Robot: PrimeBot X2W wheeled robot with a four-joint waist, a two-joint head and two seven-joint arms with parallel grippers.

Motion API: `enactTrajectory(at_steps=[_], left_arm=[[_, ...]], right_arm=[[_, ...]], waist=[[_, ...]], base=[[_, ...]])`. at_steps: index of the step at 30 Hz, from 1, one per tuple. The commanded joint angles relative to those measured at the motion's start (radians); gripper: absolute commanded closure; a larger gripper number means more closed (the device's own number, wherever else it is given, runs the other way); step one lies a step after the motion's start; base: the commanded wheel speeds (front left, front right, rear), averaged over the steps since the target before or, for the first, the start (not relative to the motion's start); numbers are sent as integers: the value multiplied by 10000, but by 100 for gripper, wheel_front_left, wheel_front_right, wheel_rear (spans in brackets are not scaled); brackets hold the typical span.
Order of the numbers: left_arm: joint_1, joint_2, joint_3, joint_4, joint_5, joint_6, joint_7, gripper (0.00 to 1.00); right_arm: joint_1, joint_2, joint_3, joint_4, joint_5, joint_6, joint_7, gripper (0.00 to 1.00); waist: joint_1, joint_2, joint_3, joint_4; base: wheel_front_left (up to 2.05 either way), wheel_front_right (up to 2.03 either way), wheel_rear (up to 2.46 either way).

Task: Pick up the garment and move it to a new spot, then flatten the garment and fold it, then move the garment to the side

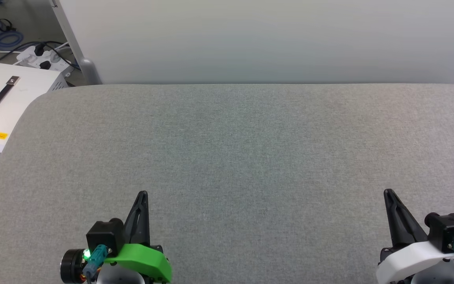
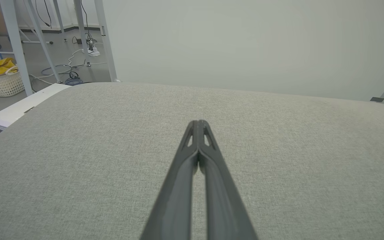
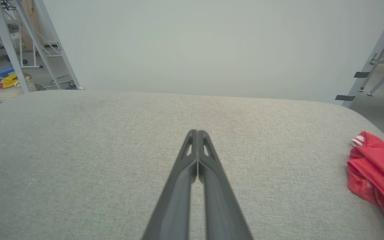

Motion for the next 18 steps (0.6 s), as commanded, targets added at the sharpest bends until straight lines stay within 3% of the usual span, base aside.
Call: enactTrajectory(at_steps=[1,18], left_arm=[[-50,-50,78,-80,156,-47,57,100],[-79,-132,347,-295,563,-118,439,100]], right_arm=[[-161,15,22,67,-68,-2,19,100],[-372,25,73,310,-265,-4,39,100]], waist=[[0,0,-3,5],[0,0,-48,72]], base=[[0,0,0],[0,0,0]])
